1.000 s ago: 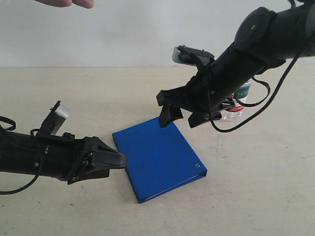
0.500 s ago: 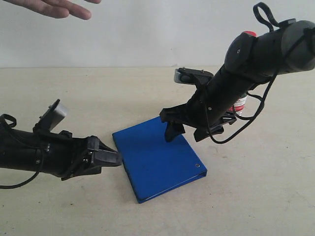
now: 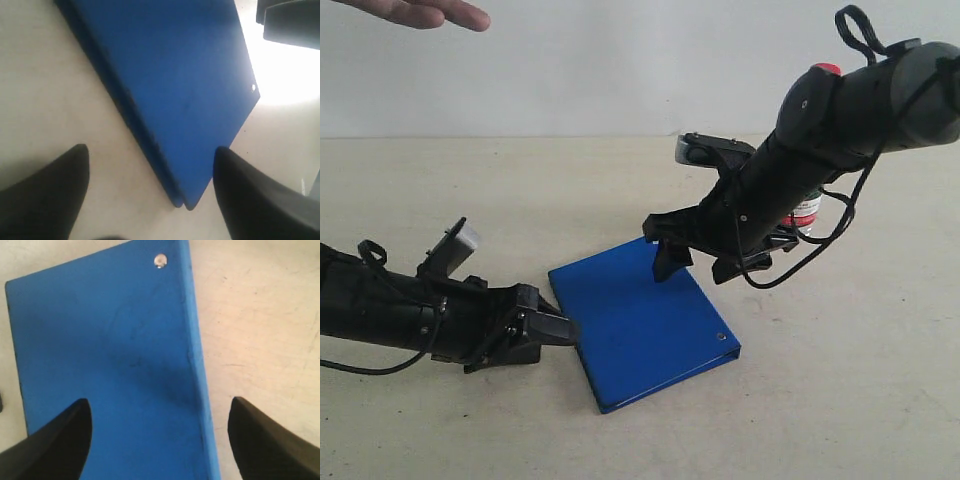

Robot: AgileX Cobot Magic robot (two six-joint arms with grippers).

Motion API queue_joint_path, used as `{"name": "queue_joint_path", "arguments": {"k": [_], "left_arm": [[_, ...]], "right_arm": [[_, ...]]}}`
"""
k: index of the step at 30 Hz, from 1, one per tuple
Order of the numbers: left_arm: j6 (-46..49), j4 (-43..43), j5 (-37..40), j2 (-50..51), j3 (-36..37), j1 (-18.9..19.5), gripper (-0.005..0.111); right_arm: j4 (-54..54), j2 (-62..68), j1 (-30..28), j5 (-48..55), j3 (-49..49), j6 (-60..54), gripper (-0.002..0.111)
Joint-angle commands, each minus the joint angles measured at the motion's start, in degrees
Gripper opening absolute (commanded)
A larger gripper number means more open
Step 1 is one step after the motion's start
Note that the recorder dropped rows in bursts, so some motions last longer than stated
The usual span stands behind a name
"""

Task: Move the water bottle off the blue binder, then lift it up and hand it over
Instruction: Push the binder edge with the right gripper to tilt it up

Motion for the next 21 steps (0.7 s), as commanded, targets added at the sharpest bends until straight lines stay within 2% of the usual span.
{"name": "queue_joint_path", "arguments": {"k": [1,11,15,21], "left_arm": [[-0.5,-0.2,2.0,1.6,-1.8,-0.2,0.065],[-0.6,-0.2,2.5,2.2,-3.3,-0.2,0.065],[-0.4,-0.2,2.5,2.2,-3.3,-0.2,0.065],[0.5,-0.2,2.3,2.2,-3.3,-0.2,0.065]], "right_arm": [[2.9,0.8,-0.1,0.3,-0.3,-1.4,0.067],[3.2,4.1,-0.1,1.1,-0.3,-1.7,0.067],[6.9,4.9,-0.1,1.9,-0.3,-3.1,0.067],[20.0,4.9,-0.1,13.1,-0.3,-22.6,0.067]]}}
